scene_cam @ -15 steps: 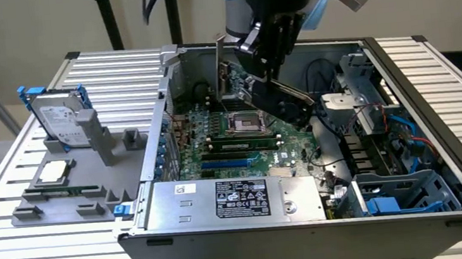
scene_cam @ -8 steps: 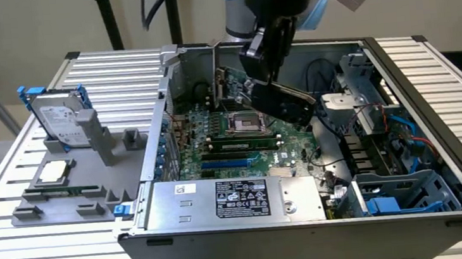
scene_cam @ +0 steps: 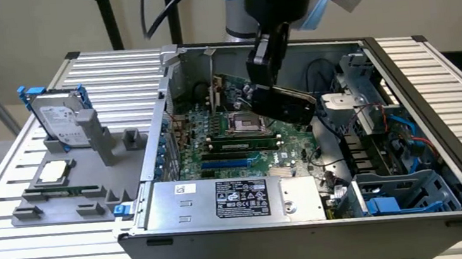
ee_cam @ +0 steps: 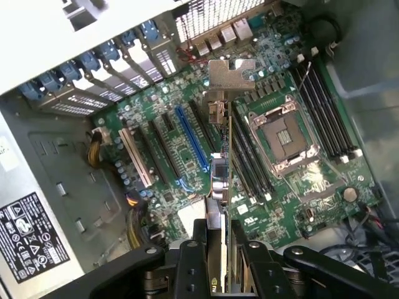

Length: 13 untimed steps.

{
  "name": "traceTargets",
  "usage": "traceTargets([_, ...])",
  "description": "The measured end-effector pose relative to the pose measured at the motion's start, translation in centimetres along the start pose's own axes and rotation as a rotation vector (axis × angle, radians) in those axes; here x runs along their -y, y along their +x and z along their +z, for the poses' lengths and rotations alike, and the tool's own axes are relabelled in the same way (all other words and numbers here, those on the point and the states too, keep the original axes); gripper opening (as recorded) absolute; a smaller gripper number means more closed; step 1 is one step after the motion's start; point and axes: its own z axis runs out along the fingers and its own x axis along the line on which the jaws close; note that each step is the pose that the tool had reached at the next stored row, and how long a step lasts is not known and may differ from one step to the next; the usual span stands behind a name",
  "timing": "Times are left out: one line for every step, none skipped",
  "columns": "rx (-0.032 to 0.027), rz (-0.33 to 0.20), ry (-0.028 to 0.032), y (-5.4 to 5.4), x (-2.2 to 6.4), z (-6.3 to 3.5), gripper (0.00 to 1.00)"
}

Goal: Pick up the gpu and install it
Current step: 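Insert the gpu into the slot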

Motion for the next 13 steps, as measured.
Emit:
traceTargets([0.0001,-0.018,0.0003,0.0,0.00,0.09,0.27])
traceTargets([0.0001,-0.037,0.0005,0.0,0.00,0.19,0.27])
traceTargets([0.0002,-0.055,0.0008,0.0,0.00,0.28,0.27])
traceTargets([0.0003,-0.073,0.0011,0.0,0.00,0.38,0.27])
traceTargets([0.0004,-0.091,0.0014,0.0,0.00,0.48,0.27])
traceTargets([0.0008,-0.109,0.0017,0.0,0.00,0.60,0.27])
traceTargets([0.0010,-0.127,0.0021,0.0,0.00,0.70,0.27])
traceTargets([0.0015,-0.145,0.0025,0.0,0.00,0.82,0.27])
traceTargets([0.0022,-0.163,0.0029,0.0,0.00,0.94,0.27])
traceTargets([0.0030,-0.181,0.0032,0.0,0.00,1.05,0.27])
traceTargets([0.0038,-0.199,0.0035,0.0,0.00,1.17,0.27])
traceTargets([0.0047,-0.219,0.0038,0.0,0.00,1.29,0.27])
traceTargets([0.0058,-0.237,0.0040,0.0,0.00,1.40,0.27])
